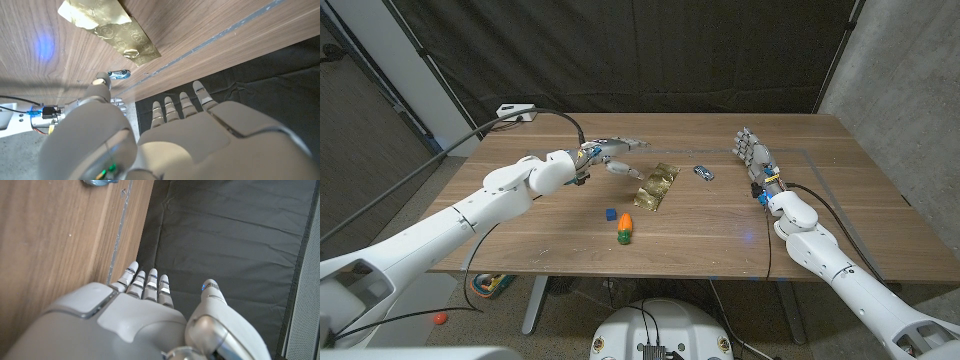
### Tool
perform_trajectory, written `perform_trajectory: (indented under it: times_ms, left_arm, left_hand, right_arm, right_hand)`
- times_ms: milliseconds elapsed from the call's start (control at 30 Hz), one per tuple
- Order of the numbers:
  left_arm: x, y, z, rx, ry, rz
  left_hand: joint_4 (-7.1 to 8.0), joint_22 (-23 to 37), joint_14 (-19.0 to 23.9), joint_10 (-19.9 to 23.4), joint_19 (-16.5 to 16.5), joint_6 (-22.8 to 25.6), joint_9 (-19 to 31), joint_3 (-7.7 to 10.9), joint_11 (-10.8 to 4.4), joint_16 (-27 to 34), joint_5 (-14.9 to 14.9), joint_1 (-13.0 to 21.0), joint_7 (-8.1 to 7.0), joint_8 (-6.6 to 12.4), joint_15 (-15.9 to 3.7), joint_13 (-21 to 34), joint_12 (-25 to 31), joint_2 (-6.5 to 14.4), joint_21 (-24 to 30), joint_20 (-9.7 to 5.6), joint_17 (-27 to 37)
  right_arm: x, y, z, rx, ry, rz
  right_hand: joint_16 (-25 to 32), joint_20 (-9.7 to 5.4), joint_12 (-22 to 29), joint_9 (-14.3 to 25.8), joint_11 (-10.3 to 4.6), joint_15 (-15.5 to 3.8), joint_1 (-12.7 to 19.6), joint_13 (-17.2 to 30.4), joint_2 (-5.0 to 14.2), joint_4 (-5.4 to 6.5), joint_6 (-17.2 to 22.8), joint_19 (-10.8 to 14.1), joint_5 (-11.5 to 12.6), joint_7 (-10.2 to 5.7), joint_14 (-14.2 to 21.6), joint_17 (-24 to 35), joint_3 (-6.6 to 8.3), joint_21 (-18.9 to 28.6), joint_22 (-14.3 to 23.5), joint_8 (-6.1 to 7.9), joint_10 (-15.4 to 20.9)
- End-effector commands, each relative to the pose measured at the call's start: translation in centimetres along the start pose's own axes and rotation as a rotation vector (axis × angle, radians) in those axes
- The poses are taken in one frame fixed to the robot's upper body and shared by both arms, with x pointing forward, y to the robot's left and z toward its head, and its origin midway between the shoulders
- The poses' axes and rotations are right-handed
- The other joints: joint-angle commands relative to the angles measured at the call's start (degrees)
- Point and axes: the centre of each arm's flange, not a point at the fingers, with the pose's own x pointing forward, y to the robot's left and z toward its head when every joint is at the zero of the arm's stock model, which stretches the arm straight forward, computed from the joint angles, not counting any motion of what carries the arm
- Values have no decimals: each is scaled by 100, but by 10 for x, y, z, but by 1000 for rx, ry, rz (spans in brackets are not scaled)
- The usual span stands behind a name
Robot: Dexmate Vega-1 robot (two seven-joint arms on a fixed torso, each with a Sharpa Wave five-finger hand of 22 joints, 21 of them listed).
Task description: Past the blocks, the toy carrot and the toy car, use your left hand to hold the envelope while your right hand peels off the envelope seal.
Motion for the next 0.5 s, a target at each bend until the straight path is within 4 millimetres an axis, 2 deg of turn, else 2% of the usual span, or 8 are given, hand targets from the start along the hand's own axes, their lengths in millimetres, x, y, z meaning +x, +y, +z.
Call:
perform_trajectory:
  times_ms: [33,500]
  left_arm:
    - [8,-4,11,102,-11,-67]
    - [17,-15,19,185,-13,-147]
  left_hand:
    - [-23,25,48,69,43,58,16,-15,-6,57,37,105,-8,10,-9,16,39,-23,-26,21,30]
    - [6,29,123,160,80,104,20,-71,-26,58,84,210,-14,1,-43,20,46,-116,-44,4,38]
  right_arm:
    - [-1,-3,-2,3,3,-2]
    - [-2,-4,-4,12,7,-13]
  right_hand:
    - [35,23,20,24,18,10,50,33,-13,-2,33,10,33,-24,47,22,-4,-18,19,30,51]
    - [36,27,21,24,13,19,47,33,-10,1,46,19,32,-31,54,23,-8,-36,20,33,55]
